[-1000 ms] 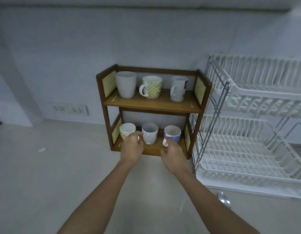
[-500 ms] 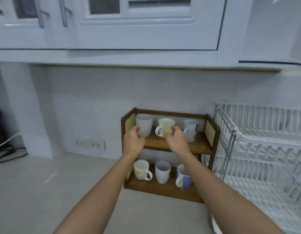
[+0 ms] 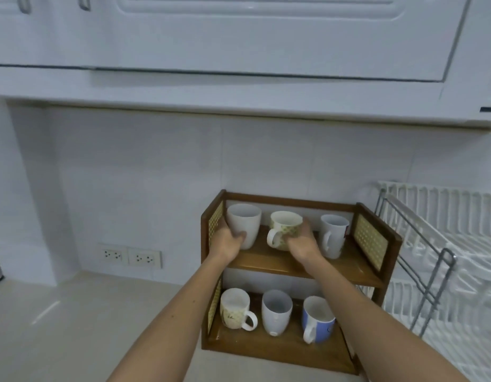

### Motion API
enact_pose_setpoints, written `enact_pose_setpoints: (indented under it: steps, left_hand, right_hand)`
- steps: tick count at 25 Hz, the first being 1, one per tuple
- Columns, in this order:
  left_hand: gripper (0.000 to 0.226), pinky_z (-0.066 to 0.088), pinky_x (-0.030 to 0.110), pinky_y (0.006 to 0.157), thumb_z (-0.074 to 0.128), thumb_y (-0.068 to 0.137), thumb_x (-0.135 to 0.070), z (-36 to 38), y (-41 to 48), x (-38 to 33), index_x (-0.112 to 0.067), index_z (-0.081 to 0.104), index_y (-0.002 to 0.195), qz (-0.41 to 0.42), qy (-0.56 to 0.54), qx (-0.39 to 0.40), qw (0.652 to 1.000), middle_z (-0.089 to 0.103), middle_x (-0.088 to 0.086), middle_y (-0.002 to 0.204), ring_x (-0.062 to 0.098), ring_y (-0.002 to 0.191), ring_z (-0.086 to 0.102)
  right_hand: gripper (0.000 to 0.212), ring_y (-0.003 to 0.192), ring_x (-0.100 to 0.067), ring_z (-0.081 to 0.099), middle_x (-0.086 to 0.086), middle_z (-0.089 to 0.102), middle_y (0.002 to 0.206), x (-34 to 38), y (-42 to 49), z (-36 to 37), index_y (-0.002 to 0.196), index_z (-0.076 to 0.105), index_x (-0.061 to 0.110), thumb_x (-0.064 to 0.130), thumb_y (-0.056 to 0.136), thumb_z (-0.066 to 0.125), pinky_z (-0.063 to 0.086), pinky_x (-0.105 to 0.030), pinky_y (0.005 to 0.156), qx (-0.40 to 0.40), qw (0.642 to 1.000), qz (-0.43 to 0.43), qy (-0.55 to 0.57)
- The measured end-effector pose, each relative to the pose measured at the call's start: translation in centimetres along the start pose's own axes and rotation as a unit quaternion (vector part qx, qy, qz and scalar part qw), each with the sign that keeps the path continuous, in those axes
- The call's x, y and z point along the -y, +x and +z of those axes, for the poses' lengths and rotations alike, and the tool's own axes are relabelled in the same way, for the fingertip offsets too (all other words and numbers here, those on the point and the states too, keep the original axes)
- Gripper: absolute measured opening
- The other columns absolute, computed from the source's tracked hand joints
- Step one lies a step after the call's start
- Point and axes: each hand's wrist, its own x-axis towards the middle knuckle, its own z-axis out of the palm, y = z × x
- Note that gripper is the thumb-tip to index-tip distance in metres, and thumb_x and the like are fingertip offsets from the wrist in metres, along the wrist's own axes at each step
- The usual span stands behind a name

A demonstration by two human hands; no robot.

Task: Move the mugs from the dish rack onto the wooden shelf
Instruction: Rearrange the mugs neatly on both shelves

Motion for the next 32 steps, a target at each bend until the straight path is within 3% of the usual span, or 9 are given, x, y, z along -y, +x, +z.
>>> enact_pose_setpoints:
  steps: [4,6,13,16,21,24,27,29,32]
  left_hand:
    - [0.077,0.035,0.038,0.109,0.068,0.084,-0.031,0.5,1.1,1.1,-0.014,0.025,0.145,0.019,-0.041,0.021,0.999,0.045,0.008,0.143,0.026,0.13,0.044]
    - [0.081,0.034,0.042,0.111,0.07,0.082,-0.034,0.7,1.4,1.5,-0.014,0.024,0.146,0.013,-0.048,0.029,0.998,0.045,0.008,0.144,0.026,0.131,0.043]
    - [0.082,0.048,0.033,0.088,0.082,0.064,-0.046,1.6,1.2,1.8,-0.014,0.043,0.128,0.008,-0.031,-0.066,0.997,0.06,0.007,0.123,0.027,0.112,0.058]
    - [0.09,0.048,0.039,0.095,0.083,0.062,-0.045,1.5,1.5,1.9,-0.012,0.038,0.133,0.003,-0.013,-0.056,0.998,0.054,0.009,0.129,0.028,0.117,0.054]
    - [0.084,0.039,0.024,0.089,0.081,0.07,-0.02,0.6,2.0,2.4,-0.016,0.031,0.138,0.016,-0.015,0.05,0.999,0.053,0.006,0.132,0.023,0.122,0.05]
    - [0.074,0.044,0.026,0.088,0.084,0.066,-0.024,0.9,1.6,2.5,-0.013,0.044,0.128,0.016,-0.012,-0.001,1.0,0.059,0.007,0.126,0.024,0.117,0.055]
    - [0.083,0.05,0.039,0.092,0.087,0.059,-0.034,1.3,1.3,2.1,-0.01,0.044,0.126,-0.003,0.023,-0.06,0.998,0.058,0.011,0.125,0.028,0.114,0.056]
    - [0.092,0.049,0.044,0.093,0.086,0.06,-0.037,1.4,1.3,2.0,-0.007,0.036,0.131,-0.012,0.055,-0.056,0.997,0.051,0.014,0.129,0.031,0.117,0.053]
    - [0.083,0.048,0.038,0.093,0.085,0.065,-0.027,1.1,1.5,2.2,-0.006,0.037,0.129,0.015,0.068,-0.013,0.997,0.054,0.014,0.127,0.031,0.117,0.053]
  right_hand:
    - [0.094,0.135,-0.032,0.036,-0.013,0.033,0.149,-1.3,1.4,0.9,0.15,0.006,0.021,0.013,0.082,0.069,0.033,-0.044,0.111,0.017,1.0,0.005,0.003]
    - [0.099,0.137,-0.031,0.034,-0.013,0.031,0.151,-1.8,1.8,1.3,0.151,0.004,0.023,0.011,0.079,0.072,0.032,-0.045,0.113,0.011,1.0,-0.003,0.01]
    - [0.095,0.127,-0.029,0.045,-0.011,0.046,0.137,-2.3,1.8,2.3,0.14,0.028,0.02,0.021,0.064,0.085,0.039,-0.039,0.103,-0.104,0.994,-0.03,0.004]
    - [0.1,0.127,-0.029,0.043,-0.012,0.04,0.138,-2.2,2.0,2.4,0.14,0.024,0.021,0.02,0.062,0.085,0.039,-0.039,0.103,-0.111,0.993,-0.033,0.003]
    - [0.108,0.133,-0.03,0.038,-0.011,0.037,0.145,-2.4,2.4,2.2,0.147,0.008,0.028,0.016,0.069,0.082,0.037,-0.044,0.109,-0.049,0.998,-0.029,0.04]
    - [0.103,0.129,-0.031,0.042,-0.012,0.039,0.14,-2.2,2.1,2.3,0.141,0.019,0.022,0.017,0.063,0.086,0.04,-0.04,0.104,-0.094,0.995,-0.019,0.02]
    - [0.103,0.124,-0.035,0.042,-0.017,0.03,0.141,-1.7,1.8,2.8,0.138,0.019,0.02,0.023,0.062,0.088,0.04,-0.039,0.1,-0.127,0.992,0.009,-0.013]
    - [0.105,0.126,-0.036,0.04,-0.019,0.026,0.143,-1.7,1.8,2.9,0.14,0.015,0.021,0.024,0.063,0.087,0.039,-0.039,0.102,-0.133,0.991,0.009,-0.017]
    - [0.11,0.131,-0.033,0.038,-0.016,0.029,0.144,-2.1,1.9,2.6,0.143,0.01,0.027,0.015,0.063,0.085,0.037,-0.041,0.106,-0.106,0.994,-0.021,0.006]
